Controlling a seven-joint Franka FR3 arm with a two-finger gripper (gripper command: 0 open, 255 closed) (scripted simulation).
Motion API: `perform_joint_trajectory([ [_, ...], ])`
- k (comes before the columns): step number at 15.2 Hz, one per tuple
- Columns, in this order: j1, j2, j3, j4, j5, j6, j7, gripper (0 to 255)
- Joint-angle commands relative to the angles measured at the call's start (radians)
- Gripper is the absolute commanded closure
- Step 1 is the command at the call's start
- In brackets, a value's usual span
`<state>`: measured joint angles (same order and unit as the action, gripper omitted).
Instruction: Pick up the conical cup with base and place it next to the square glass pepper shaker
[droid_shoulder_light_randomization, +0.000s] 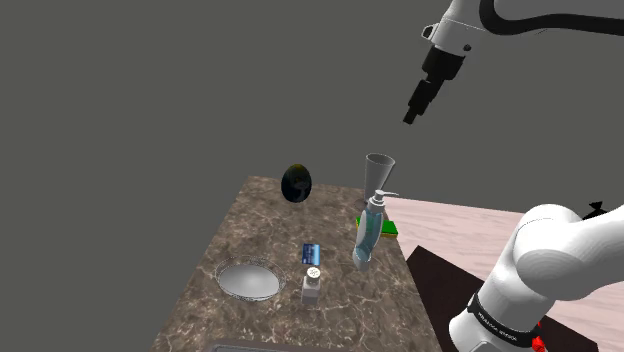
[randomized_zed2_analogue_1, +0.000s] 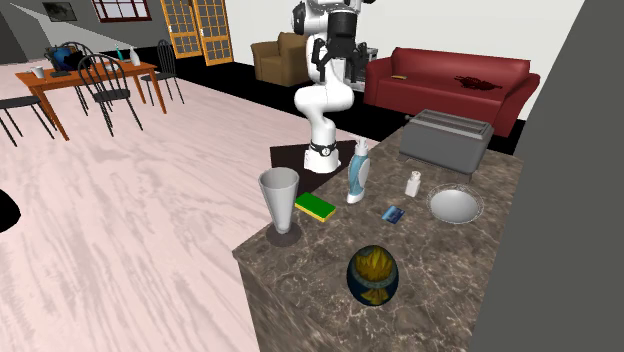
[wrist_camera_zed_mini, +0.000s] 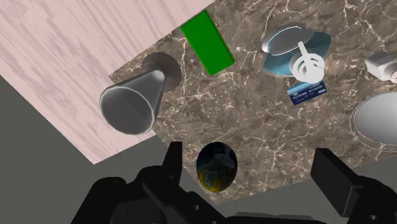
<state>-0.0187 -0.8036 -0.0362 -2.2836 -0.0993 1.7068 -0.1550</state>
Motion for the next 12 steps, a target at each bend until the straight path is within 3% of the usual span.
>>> perform_joint_trajectory([
  [1,0.000,0.000,0.000,0.000,0.000,0.000,0.000,0],
  [12,-0.035,0.228,-0.121,-0.108,-0.077,0.306,-0.099,0],
])
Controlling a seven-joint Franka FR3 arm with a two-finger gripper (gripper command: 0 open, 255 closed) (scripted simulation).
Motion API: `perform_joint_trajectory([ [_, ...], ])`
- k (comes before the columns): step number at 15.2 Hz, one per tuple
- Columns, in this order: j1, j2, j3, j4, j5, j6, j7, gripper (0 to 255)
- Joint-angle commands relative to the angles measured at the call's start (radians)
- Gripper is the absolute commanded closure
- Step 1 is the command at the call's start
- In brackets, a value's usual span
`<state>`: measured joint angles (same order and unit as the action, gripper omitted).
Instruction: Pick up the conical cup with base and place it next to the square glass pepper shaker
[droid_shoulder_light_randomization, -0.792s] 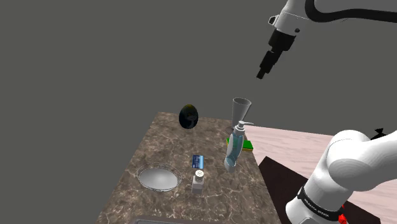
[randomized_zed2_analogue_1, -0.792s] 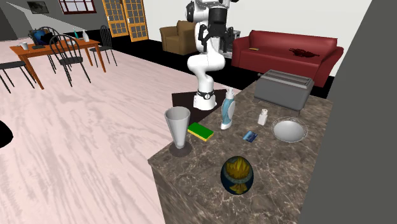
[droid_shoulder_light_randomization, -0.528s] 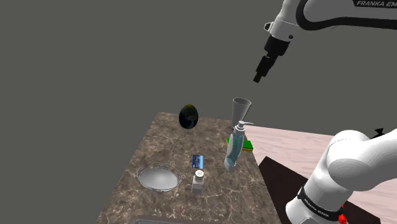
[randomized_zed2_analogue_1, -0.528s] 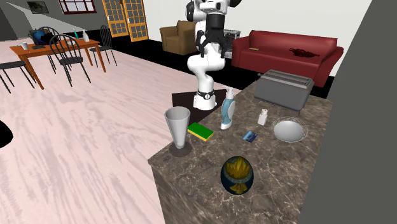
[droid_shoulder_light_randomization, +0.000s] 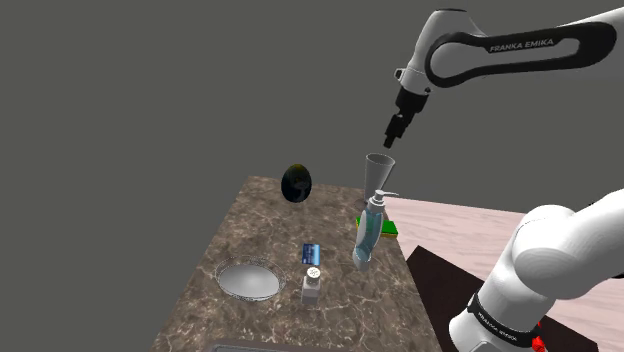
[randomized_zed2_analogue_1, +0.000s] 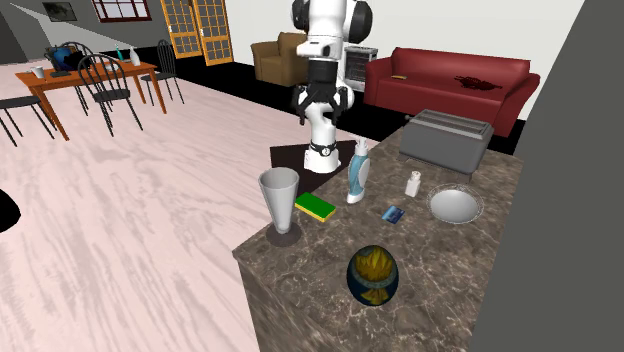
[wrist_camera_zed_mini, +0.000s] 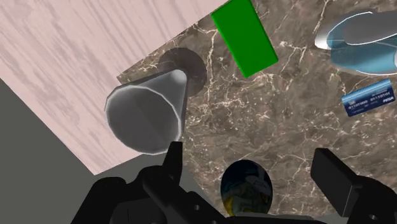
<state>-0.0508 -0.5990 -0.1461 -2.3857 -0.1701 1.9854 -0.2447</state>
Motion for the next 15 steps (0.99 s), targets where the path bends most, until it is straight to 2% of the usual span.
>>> perform_joint_trajectory([
  [1,-0.006,0.051,-0.022,-0.008,-0.012,0.055,-0.018,0],
  [9,-0.024,0.302,-0.106,0.018,-0.029,0.263,-0.094,0],
  [15,-0.026,0.355,-0.118,-0.015,-0.028,0.349,-0.098,0],
])
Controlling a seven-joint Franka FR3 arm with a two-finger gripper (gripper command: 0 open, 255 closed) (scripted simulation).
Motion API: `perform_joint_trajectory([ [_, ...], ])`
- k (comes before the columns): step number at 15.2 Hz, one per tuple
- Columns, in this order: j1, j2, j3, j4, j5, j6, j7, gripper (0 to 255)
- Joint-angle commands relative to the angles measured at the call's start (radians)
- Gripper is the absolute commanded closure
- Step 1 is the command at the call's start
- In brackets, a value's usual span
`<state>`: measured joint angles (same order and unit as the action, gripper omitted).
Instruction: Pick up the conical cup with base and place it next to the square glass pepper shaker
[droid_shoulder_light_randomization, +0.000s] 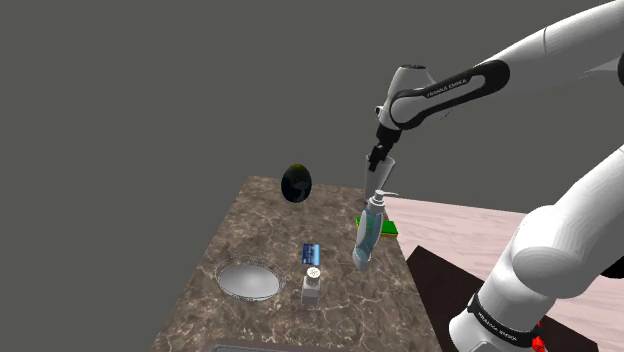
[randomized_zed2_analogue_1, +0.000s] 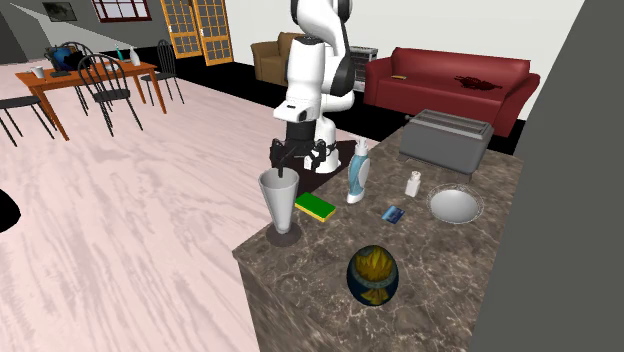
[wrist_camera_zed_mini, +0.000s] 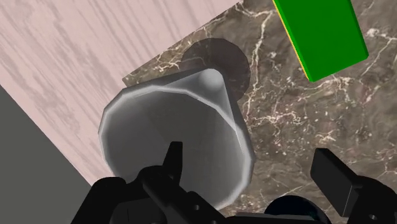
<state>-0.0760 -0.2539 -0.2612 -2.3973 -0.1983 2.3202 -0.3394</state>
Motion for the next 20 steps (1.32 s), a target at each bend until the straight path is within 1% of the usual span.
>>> perform_joint_trajectory([
  [1,-0.001,0.019,-0.005,-0.008,0.001,0.028,-0.004,0],
  [10,-0.001,0.025,-0.006,-0.011,0.002,0.037,-0.004,0],
  [11,-0.001,0.025,-0.006,-0.011,0.002,0.037,-0.004,255],
  [20,-0.001,0.025,-0.007,-0.011,0.002,0.037,-0.004,255],
])
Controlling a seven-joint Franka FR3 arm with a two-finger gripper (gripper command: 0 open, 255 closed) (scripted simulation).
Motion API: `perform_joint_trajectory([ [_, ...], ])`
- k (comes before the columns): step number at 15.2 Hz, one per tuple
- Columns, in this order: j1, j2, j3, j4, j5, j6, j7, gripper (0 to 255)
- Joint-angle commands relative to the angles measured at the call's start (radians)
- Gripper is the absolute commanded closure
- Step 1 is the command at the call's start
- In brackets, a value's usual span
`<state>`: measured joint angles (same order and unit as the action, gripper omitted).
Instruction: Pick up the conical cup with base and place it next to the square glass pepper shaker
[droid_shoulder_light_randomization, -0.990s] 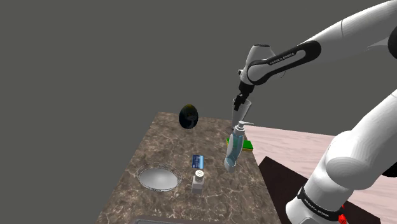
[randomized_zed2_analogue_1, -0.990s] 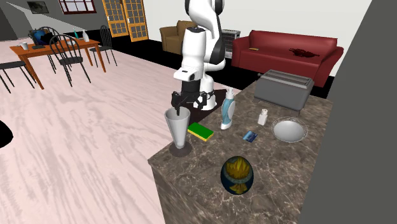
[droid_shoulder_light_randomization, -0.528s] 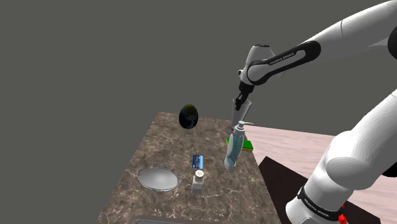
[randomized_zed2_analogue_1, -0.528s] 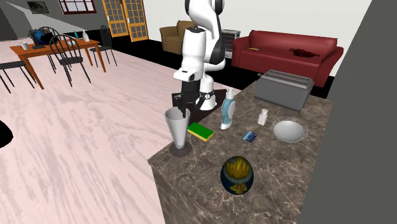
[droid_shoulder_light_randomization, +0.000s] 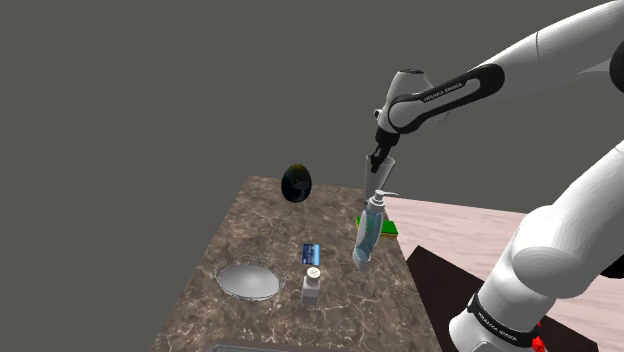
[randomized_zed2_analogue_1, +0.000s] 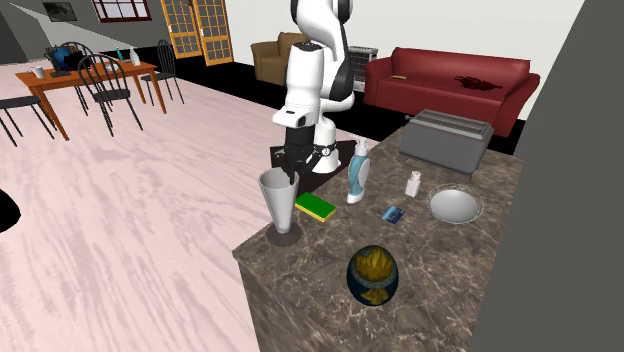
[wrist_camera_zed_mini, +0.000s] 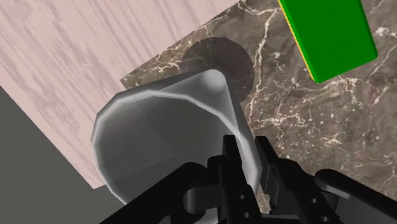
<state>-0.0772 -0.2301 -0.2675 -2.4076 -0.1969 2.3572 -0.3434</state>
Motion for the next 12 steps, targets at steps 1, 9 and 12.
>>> perform_joint_trajectory([
  [1,0.000,-0.006,0.001,0.007,0.001,-0.015,-0.001,255],
  [9,0.003,-0.052,0.010,0.075,0.004,-0.129,-0.008,255],
  [12,0.004,-0.066,0.013,0.104,0.007,-0.171,-0.011,255],
])
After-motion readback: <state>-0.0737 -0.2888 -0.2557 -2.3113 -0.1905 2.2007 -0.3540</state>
